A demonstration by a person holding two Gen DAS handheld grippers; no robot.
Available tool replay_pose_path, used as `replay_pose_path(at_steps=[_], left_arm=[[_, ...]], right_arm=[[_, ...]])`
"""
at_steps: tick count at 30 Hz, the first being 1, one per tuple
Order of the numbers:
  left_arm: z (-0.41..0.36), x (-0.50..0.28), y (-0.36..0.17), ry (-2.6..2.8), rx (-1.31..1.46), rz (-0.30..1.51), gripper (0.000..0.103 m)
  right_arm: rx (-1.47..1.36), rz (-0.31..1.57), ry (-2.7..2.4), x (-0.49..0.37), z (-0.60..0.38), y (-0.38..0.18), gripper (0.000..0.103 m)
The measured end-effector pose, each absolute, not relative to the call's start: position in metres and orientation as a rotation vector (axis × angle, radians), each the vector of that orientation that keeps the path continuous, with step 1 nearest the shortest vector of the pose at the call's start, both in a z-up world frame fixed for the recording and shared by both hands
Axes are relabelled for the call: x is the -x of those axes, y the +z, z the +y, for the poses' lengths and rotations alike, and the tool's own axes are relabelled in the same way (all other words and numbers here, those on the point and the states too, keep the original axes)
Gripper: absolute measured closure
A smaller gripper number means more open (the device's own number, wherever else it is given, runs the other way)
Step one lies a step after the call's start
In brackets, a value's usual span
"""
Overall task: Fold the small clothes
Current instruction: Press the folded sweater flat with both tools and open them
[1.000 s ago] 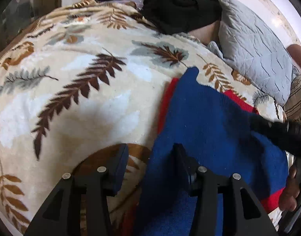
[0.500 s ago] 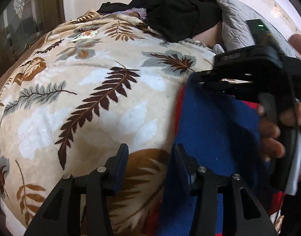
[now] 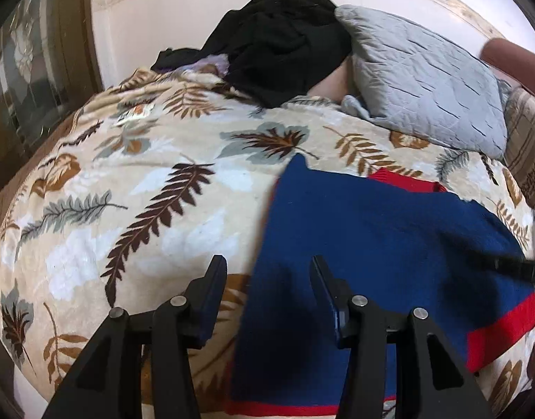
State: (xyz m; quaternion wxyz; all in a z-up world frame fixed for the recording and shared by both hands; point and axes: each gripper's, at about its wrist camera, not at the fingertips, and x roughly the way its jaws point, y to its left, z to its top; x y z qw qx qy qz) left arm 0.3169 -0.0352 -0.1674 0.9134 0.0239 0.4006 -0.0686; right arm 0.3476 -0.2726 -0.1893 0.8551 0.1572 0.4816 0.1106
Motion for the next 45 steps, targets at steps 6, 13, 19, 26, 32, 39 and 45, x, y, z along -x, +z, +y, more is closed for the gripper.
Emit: replay_pose_path(at_steps=[6,13,19,26,32,39,45], left_arm=[[-0.059,-0.308,-0.168,-0.162,-0.11,0.801,0.052],[-0.076,-0.305,-0.171,-0.169,-0.139,0.795,0.052],[-0.083,-0.305,-0.173,-0.172,-0.155,0.796,0.052],[-0.099,-0.308,-0.187,-0.197,-0.202,0.85,0.039],[-0.12,-0.31,-0.205,-0.215,-0.261,0.918,0.03],[-0.116,-0.31,-0.188,-0.234,-0.197,0.855,0.029],[-0.135,-0.316,-0.21,-0.248,-0.289,0.933,0.017]], right_arm=[[-0.313,1.057,0.168,-0.3,-0.304,-0.221,0.075],[-0.334,1.088,0.175,-0.271,-0.311,-0.224,0.075],[-0.342,1.082,0.175,-0.258,-0.314,-0.223,0.075],[-0.436,0.942,0.094,-0.244,-0.35,-0.197,0.075],[-0.536,1.033,-0.009,-0.248,-0.387,-0.229,0.074],[-0.605,0.914,-0.028,-0.229,-0.41,-0.208,0.075],[-0.666,0.994,-0.053,-0.237,-0.417,-0.229,0.074]])
